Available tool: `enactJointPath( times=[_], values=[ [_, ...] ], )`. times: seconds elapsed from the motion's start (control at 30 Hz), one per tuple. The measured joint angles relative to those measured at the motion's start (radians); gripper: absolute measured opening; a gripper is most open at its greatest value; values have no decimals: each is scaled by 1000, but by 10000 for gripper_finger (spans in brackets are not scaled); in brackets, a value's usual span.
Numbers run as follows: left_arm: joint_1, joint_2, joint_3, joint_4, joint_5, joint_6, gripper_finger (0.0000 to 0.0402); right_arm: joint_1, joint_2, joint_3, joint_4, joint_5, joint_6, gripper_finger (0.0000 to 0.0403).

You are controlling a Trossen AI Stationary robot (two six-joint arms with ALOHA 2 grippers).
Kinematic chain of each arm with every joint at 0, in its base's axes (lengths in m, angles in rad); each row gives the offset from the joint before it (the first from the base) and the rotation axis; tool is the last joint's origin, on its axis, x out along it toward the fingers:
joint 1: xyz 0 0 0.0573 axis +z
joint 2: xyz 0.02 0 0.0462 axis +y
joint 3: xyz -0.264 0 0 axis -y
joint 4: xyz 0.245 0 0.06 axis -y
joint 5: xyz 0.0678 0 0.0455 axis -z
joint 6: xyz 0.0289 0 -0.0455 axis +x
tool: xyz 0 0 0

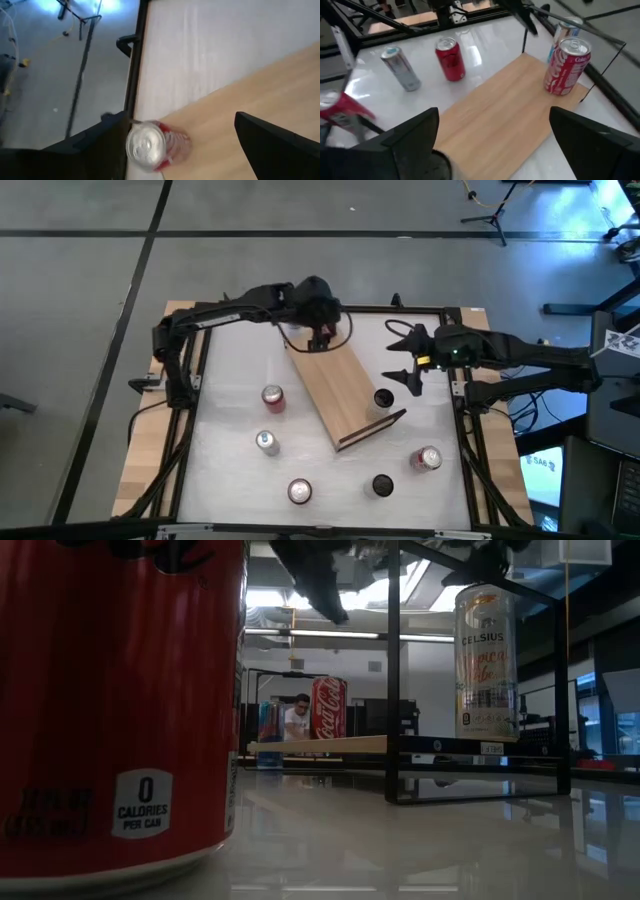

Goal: Place canned beverage on shelf
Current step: Put the red white soda can on the shelf aligned with the other red white soda can

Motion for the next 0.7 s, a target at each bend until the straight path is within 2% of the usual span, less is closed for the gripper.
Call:
enactJointPath(
  times=[0.2,0.37,0.7],
  values=[
    [1,-71,-2,-73,98,-133,353,21,0,90,-102,-35,51,374],
    [-6,-89,-61,-40,212,-184,353,109,1,150,-177,-22,105,374],
    [-53,-91,-179,48,223,-185,353,340,2,177,-294,108,328,374]
  ],
)
